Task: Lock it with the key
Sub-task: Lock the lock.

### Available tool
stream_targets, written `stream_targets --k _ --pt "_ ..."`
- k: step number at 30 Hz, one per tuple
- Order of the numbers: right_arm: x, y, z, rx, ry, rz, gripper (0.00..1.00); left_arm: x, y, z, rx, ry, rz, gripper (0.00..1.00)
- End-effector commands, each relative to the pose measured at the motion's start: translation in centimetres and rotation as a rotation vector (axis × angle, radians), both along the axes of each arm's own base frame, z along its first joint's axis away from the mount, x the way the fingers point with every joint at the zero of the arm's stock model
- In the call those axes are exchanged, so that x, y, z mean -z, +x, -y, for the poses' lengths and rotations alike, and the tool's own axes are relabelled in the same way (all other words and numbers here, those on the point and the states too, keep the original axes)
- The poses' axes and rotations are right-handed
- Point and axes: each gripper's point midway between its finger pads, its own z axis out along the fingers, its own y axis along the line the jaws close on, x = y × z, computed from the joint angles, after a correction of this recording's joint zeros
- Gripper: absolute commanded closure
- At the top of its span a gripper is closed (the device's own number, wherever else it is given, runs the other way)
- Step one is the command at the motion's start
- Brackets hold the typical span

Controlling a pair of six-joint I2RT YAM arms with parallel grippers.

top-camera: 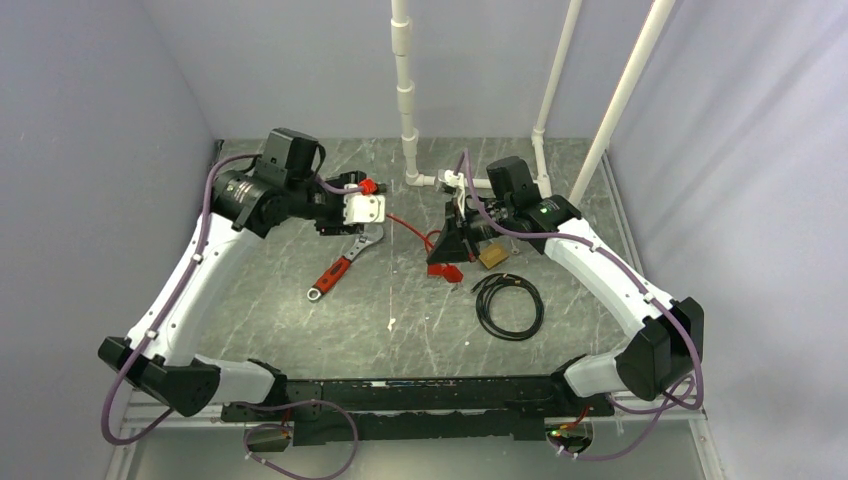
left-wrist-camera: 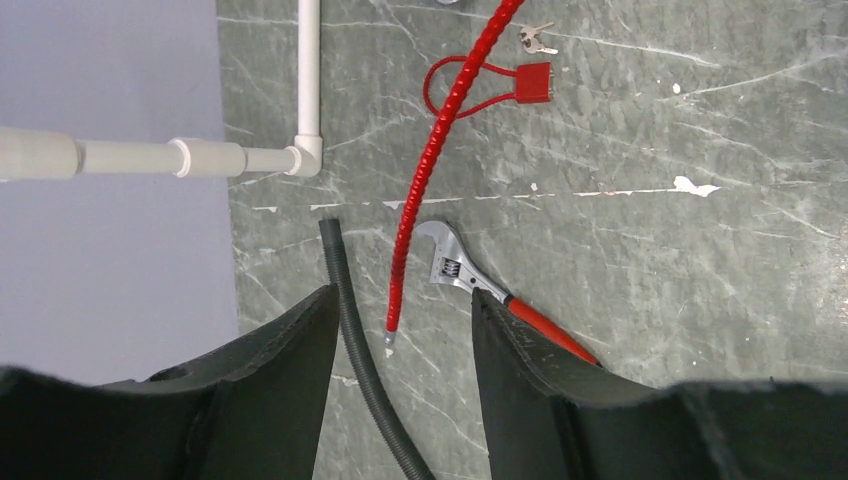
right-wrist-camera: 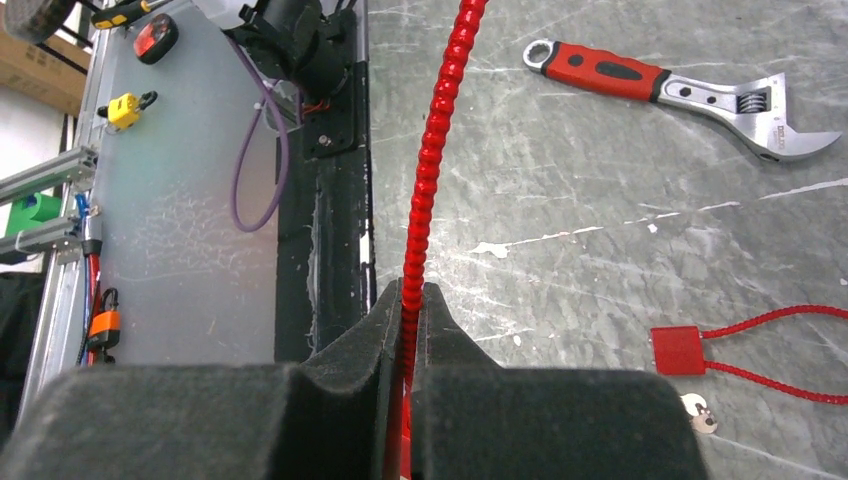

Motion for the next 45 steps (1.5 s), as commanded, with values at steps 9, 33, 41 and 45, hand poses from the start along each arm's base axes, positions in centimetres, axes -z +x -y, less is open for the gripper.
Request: stream_targets --k 9,33,41,45 --pt "-2.3 -1.4 0.0 -0.074 0.069 0.055 1.0 0.6 0.9 1.6 0.072 0.038 0.04 0.55" --pt "-2.0 -0.6 0.6 -0.051 0.081 0.068 0.71 -0.3 -1.3 3.8 0.101 -0.055 0.005 1.0" --pt "-1.1 0.4 2.1 -0.034 0.057 0.117 0.34 -1.3 -1.7 3.6 0.096 -0.085 0.016 1.0" --pt "-1.1 0.4 2.3 -0.034 0.073 0.177 0.26 -2.0 -1.7 3.7 0.081 -0.118 -0.006 1.0"
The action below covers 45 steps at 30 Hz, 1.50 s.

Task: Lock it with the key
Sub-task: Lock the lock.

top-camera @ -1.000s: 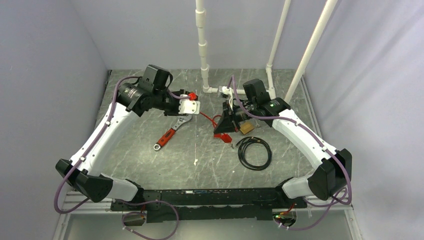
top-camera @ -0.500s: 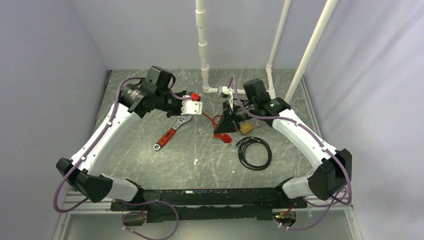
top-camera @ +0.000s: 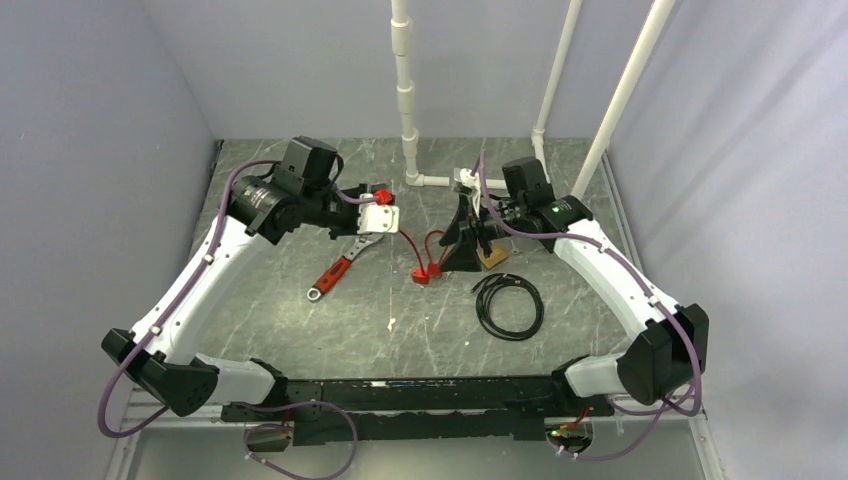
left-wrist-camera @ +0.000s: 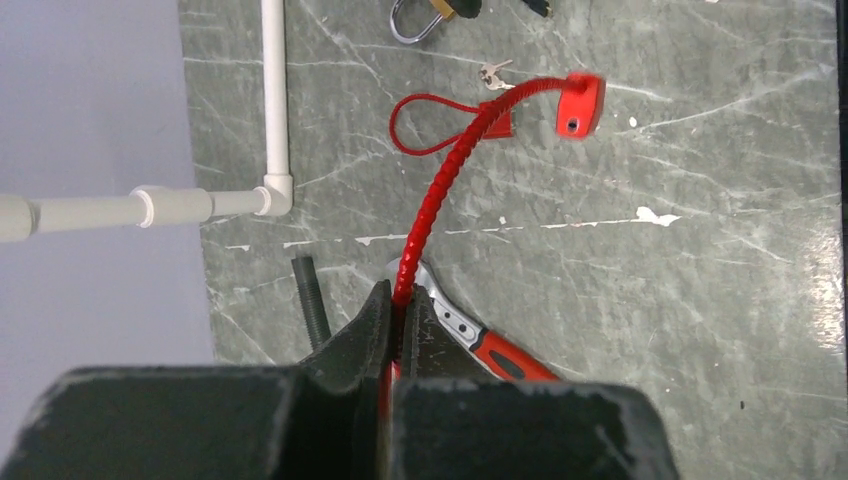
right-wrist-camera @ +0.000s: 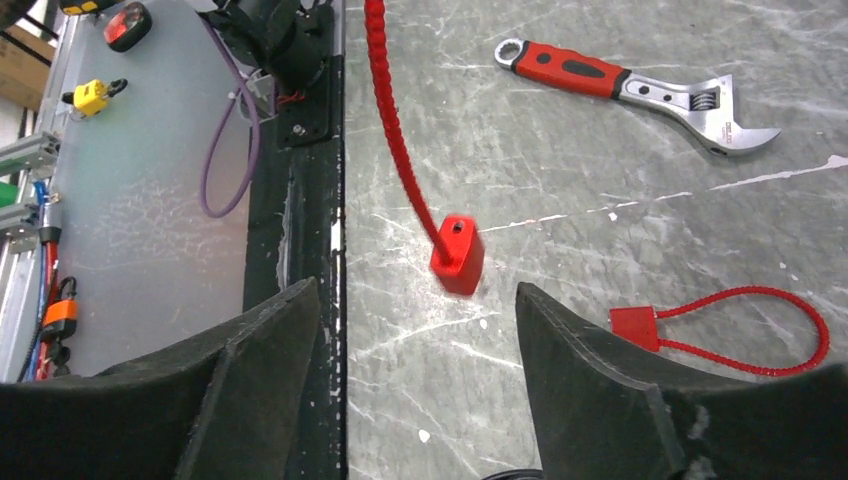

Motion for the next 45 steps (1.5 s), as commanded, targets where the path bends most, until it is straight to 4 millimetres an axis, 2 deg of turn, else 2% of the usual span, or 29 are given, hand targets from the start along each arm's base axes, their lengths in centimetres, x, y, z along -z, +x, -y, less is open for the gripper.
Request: stream_targets --k 1,10,20,28,38,40,45 --pt "-1.0 -0.7 0.3 -0.031 0.054 0.138 0.25 -3.6 -0.4 1.0 0.013 -0.122 0.023 1.0" --pt "-0.5 -2.1 0.9 -0.052 0.092 0.23 0.23 -6.2 -0.3 2.5 -0.021 -0.262 -0.046 1.0" --pt "0.1 -1.7 0.8 -0.036 0.094 0.257 0.27 -7.4 -0.7 3.2 -0.035 -0.334 -0.107 1.0" --pt "0.2 -1.9 0.9 -0.039 0.1 0.269 0.48 -8.2 -0.6 3.4 -0.051 -0.369 -0.128 1.0" --pt "0.3 -1.9 0.9 -0.038 0.099 0.27 0.57 -8.3 -0.2 3.4 -0.059 -0.387 -0.137 1.0" --pt "0.2 -1.9 0.9 -0.036 0.101 0.27 0.63 -8.3 -0.2 3.3 -0.064 -0.391 -0.14 1.0" --pt "-0.3 -1.6 0.8 -0.024 0.114 0.279 0.89 -8.6 -0.1 3.4 -0.083 -0.425 -0.184 1.0"
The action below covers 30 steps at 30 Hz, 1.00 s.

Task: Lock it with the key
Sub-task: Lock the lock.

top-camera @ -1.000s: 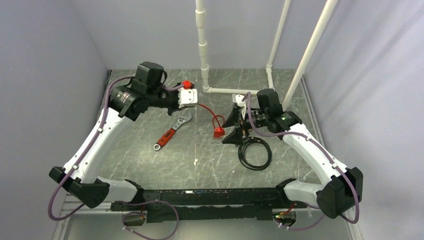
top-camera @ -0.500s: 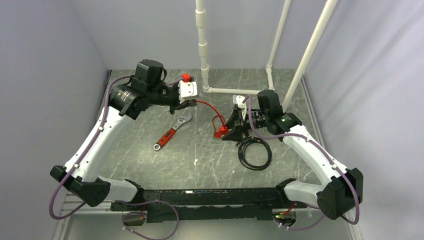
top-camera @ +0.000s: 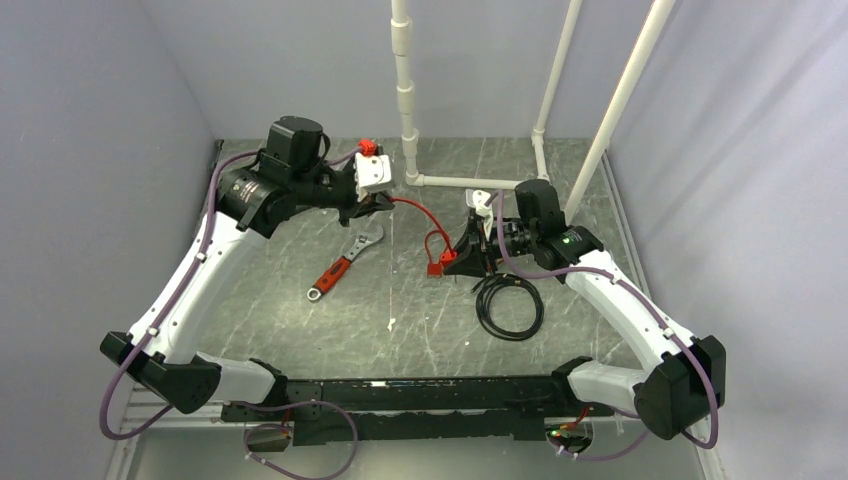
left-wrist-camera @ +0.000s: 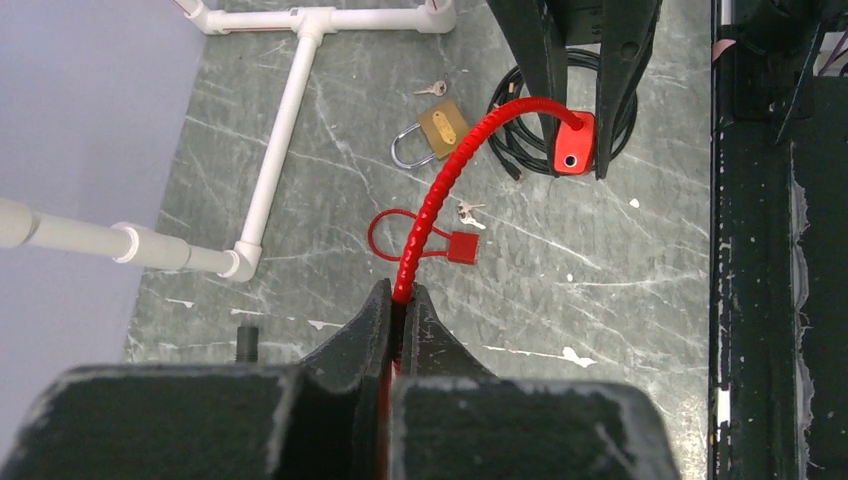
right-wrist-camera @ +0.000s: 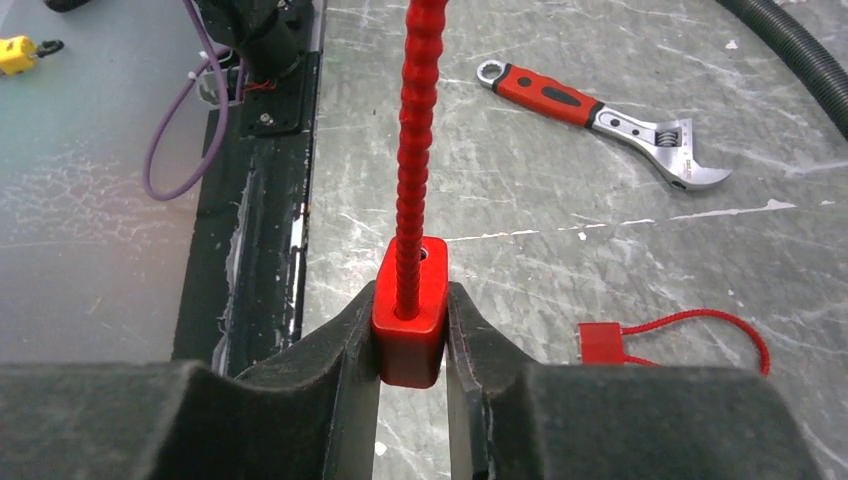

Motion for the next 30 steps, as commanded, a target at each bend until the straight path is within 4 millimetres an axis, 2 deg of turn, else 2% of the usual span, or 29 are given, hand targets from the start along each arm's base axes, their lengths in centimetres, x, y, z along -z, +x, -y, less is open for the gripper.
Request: stream_targets --k 1,2,10,15,20,30 --pt "-1.9 0.2 -0.3 -0.004 0.054 0.083 0.95 -3.3 -0.1 0.8 0.0 -0.123 -0.002 1.0" --pt "-2.1 0.4 -0.3 0.006 0.06 0.088 1.0 -3.4 -0.3 1.0 -0.003 -0.143 -0.025 1.0" --pt "-4.5 1.9 -1.0 0.078 0.12 0.094 1.0 -4.7 -2.9 2.8 -0.017 -0.449 -0.31 1.0" --pt "-5.5 1.8 -1.4 0.067 0.142 0.101 1.0 -5.8 -2.5 3.7 -0.038 -0.577 -0.431 1.0" --pt "-6.2 1.7 -1.9 0.065 0.165 0.1 1.0 -6.2 -2.1 5.0 -0.022 -0.634 -0.456 1.0" --pt "-8.0 2.1 -2.5 0.098 0.233 0.063 1.0 -6.2 -3.6 7.7 0.045 -0.654 -0.425 1.0"
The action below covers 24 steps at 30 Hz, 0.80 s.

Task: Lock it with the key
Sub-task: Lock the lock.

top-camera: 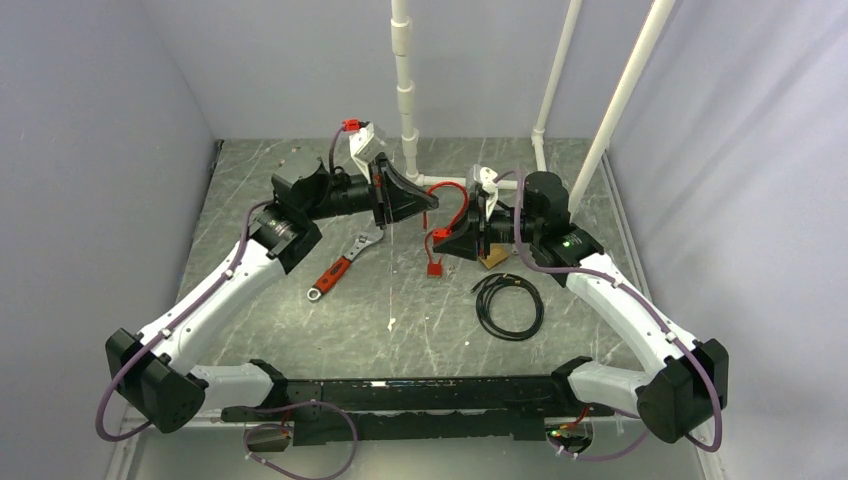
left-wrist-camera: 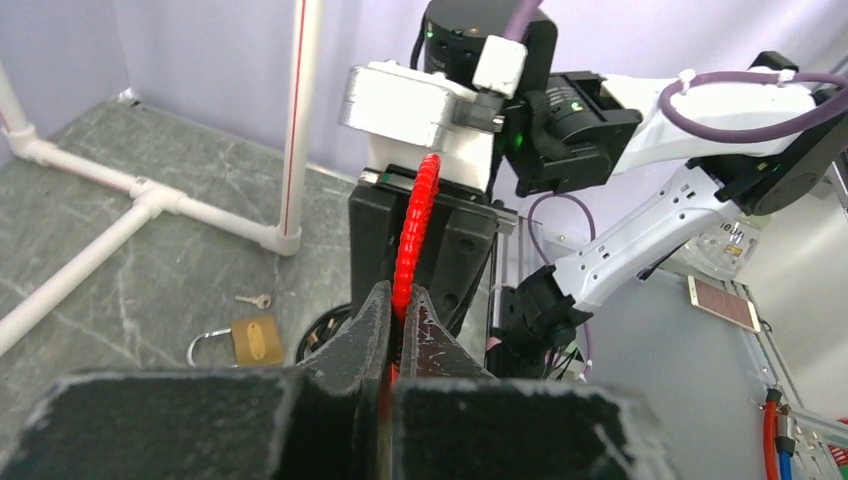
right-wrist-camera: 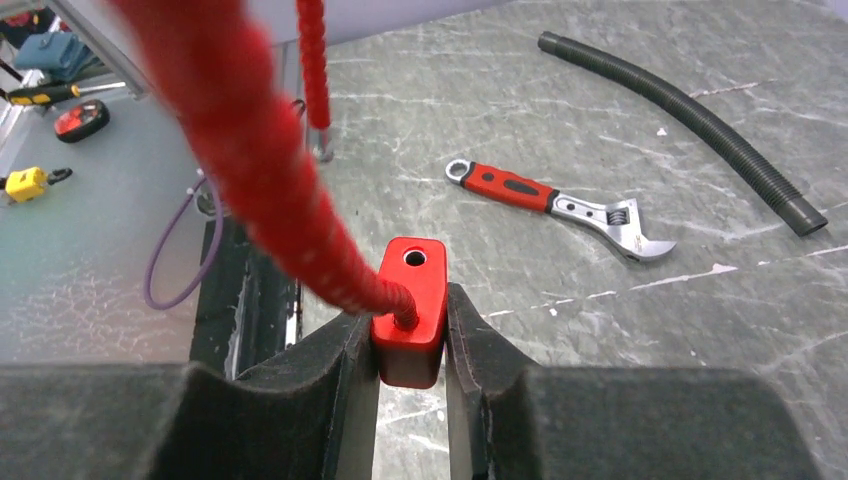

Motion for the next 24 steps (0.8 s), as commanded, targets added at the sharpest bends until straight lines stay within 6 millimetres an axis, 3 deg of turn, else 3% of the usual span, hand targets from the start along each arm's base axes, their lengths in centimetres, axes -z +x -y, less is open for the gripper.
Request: stream_targets --k 1,9,24 --pt "-3.5 0.3 -0.6 0.009 0.091 0.064 1.0 -1.9 -0.9 1.1 0.032 -0.068 0.042 1.0" --pt "-4.5 -0.2 -0.9 -0.017 0.13 0.055 1.0 -1.0 -0.5 1.7 0.021 -0.077 0.022 1.0" --pt "-4.0 -1.1 -1.5 -0.065 0.103 0.102 1.0 0.1 0.1 1.9 0.002 -0.06 0.004 1.0"
